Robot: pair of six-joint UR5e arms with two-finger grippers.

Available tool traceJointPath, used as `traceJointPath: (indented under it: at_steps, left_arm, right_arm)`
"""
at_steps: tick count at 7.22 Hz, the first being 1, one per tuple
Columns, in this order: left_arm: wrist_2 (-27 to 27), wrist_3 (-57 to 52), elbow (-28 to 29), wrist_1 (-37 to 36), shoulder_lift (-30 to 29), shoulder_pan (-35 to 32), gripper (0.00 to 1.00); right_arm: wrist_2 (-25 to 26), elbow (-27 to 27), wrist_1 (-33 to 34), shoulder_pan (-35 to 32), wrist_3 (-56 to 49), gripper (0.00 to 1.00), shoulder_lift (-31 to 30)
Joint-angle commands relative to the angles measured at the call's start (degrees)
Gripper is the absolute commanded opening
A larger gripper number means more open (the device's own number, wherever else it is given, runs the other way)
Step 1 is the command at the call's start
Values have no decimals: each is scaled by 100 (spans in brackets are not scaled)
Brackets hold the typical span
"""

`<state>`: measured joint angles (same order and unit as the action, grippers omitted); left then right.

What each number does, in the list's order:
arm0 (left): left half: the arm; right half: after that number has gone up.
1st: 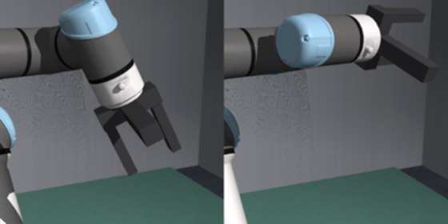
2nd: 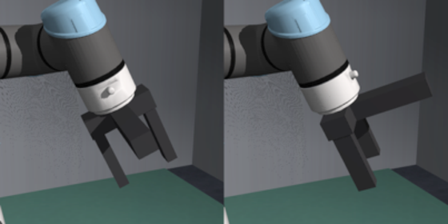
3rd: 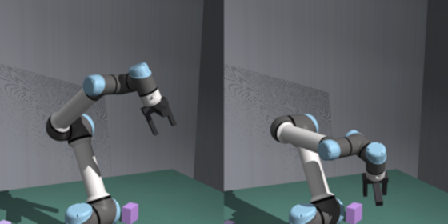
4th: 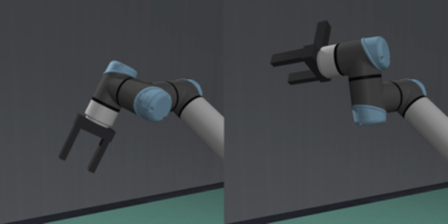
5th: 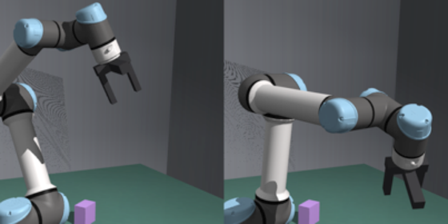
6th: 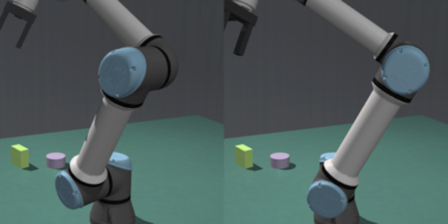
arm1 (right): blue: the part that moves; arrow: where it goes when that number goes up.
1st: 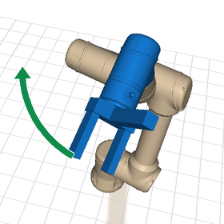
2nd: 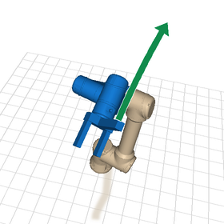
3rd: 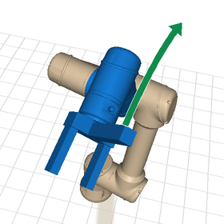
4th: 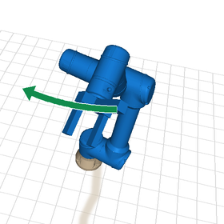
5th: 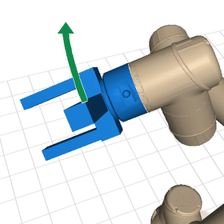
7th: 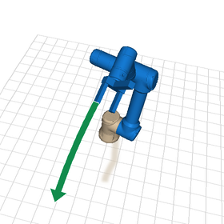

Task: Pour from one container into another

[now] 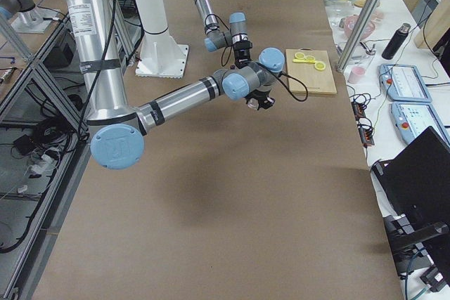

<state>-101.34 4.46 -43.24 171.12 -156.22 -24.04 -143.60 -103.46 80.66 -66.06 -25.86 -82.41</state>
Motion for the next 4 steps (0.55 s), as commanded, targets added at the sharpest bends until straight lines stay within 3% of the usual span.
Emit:
traceJointPath:
  at_steps: [1, 2, 4]
  left_arm:
    - [0, 2, -78, 0, 3, -4, 0]
    - [0, -7, -122, 0, 12, -13, 0]
    - [0, -15, -237, 0, 65, -48, 0]
  right_arm:
    - [-98, 327, -1005, -546, 28, 0, -388]
    - [-107, 501, -1487, -766, 29, 0, -564]
    - [-255, 1456, -3075, -1004, 351, 0, -627]
